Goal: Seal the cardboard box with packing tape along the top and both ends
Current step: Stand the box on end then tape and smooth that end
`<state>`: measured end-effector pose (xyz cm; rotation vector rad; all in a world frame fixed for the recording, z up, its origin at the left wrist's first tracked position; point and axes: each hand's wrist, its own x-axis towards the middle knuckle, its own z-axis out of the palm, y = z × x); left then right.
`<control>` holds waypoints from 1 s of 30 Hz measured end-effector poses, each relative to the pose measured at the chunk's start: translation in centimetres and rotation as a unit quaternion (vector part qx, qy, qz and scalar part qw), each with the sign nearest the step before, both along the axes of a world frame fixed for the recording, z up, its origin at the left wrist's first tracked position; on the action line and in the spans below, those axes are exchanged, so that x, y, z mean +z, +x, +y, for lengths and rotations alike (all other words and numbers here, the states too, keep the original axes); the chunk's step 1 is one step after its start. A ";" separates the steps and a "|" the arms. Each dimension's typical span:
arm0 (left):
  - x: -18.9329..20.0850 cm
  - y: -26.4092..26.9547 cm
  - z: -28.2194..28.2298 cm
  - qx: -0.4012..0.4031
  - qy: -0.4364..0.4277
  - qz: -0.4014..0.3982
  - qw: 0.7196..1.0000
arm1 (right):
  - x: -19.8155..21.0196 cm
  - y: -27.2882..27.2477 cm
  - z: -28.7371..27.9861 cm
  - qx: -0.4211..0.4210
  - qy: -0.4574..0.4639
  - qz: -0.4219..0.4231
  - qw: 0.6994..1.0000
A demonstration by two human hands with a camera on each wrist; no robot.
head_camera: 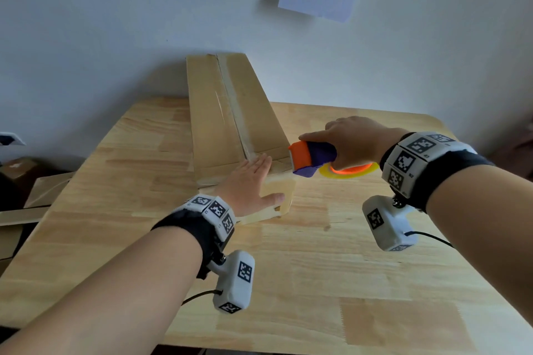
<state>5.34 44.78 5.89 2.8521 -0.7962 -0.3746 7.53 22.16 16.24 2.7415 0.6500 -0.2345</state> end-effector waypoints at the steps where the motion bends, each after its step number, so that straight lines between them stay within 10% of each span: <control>1: 0.1 0.0 -0.1 0.004 -0.007 0.005 1.000 | 0.4 -0.2 0.1 0.005 0.010 0.000 1.000; 9: -0.5 -0.1 -0.8 0.051 0.006 -0.001 0.999 | 3.5 0.7 0.6 0.134 0.010 -0.058 0.989; 30: 2.4 -0.5 -3.6 0.108 0.136 0.039 0.984 | -4.6 3.7 -10.6 0.046 0.057 -0.022 0.997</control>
